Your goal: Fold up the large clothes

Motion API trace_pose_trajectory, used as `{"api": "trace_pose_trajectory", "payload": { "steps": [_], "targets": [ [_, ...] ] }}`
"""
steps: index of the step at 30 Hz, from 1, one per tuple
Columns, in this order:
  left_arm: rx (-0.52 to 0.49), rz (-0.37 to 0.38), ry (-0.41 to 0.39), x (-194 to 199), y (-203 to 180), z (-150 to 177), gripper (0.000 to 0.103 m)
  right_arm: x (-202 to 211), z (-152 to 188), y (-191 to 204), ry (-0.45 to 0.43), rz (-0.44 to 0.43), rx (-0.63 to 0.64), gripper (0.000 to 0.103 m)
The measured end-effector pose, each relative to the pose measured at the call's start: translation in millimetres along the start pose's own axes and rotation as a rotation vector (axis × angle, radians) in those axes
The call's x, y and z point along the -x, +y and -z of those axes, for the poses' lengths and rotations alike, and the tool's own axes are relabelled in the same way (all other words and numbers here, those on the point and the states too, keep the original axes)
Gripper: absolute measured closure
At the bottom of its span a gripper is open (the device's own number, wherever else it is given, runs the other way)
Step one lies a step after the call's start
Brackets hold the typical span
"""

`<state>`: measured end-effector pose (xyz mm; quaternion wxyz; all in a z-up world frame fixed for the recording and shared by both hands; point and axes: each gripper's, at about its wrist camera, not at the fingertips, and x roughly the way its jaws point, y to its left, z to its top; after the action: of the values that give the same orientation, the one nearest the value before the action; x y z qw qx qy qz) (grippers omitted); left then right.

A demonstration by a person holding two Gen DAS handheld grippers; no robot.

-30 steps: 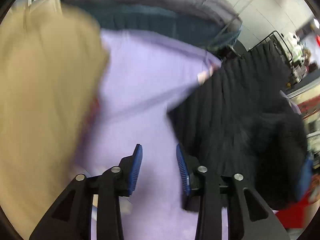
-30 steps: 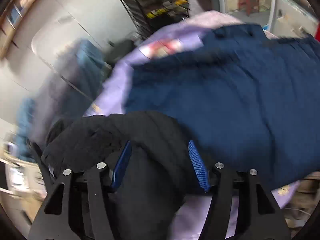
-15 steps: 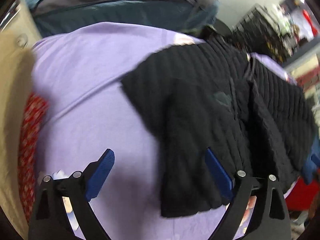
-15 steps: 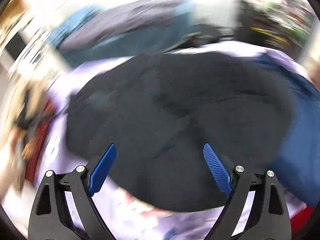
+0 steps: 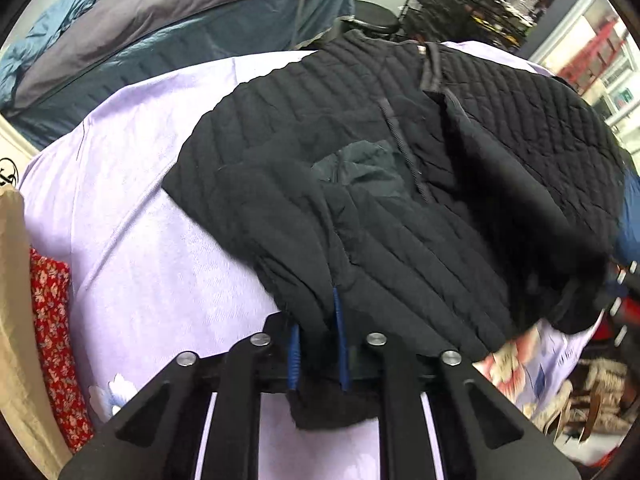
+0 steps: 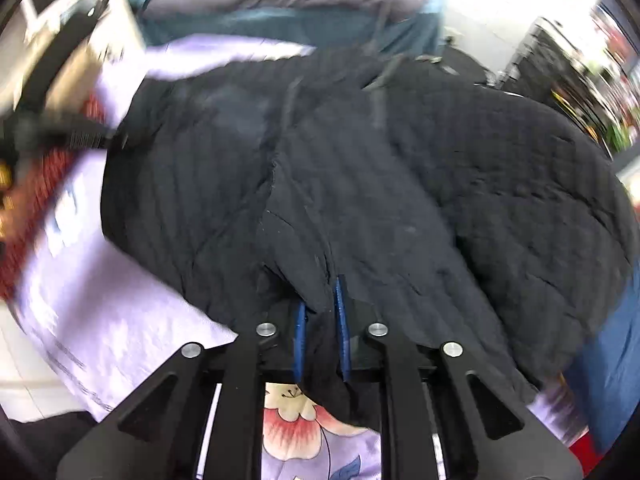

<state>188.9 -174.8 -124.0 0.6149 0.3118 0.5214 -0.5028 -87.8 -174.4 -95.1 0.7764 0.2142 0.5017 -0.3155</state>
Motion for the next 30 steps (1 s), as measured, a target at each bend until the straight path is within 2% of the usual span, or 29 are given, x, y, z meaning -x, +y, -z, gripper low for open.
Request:
{"api": "trace_pose_trajectory", "payload": {
  "steps": [4, 9, 12, 16, 17, 18, 20, 22, 25, 28, 29, 30],
  "targets": [
    [-0.05, 0.049, -0.029, 31, -6, 31, 0.093, 49, 31, -55, -0.005, 0.02, -0.118, 0.092],
    [-0.096, 0.117, -0.016, 61, -5, 97, 0.093, 84, 94, -120, 0.072, 0.069, -0.289, 0.092],
    [-0.105, 0.124, 0.057, 57, -2, 135, 0.093, 85, 136, -149, 0.151, 0.094, -0.379, 0.092],
    [-0.155, 0.116, 0.189, 35, 1, 177, 0.09, 68, 177, -160, 0.254, 0.055, -0.415, 0.089],
    [-0.176, 0.122, 0.225, 29, 2, 187, 0.084, 64, 184, -159, 0.274, 0.038, -0.424, 0.077],
    [-0.192, 0.113, 0.242, 26, 3, 194, 0.079, 54, 191, -157, 0.335, 0.052, -0.414, 0.05],
    [-0.24, 0.071, 0.28, 18, 8, 214, 0.045, 52, 204, -148, 0.383, 0.119, -0.353, 0.024],
    [-0.266, 0.015, 0.3, 16, 16, 226, 0.044, 51, 210, -130, 0.419, 0.178, -0.237, 0.024],
    [-0.217, -0.012, 0.33, 19, 38, 233, 0.044, 51, 206, -111, 0.467, 0.259, -0.13, 0.024],
    [-0.155, -0.039, 0.276, 32, 49, 217, 0.044, 49, 201, -102, 0.585, 0.328, -0.048, 0.022],
    [-0.136, -0.037, 0.238, 38, 47, 205, 0.043, 50, 196, -98, 0.61, 0.403, 0.014, 0.022],
    [-0.128, -0.033, 0.215, 41, 45, 198, 0.041, 56, 195, -98, 0.617, 0.44, 0.048, 0.022]
  ]
}}
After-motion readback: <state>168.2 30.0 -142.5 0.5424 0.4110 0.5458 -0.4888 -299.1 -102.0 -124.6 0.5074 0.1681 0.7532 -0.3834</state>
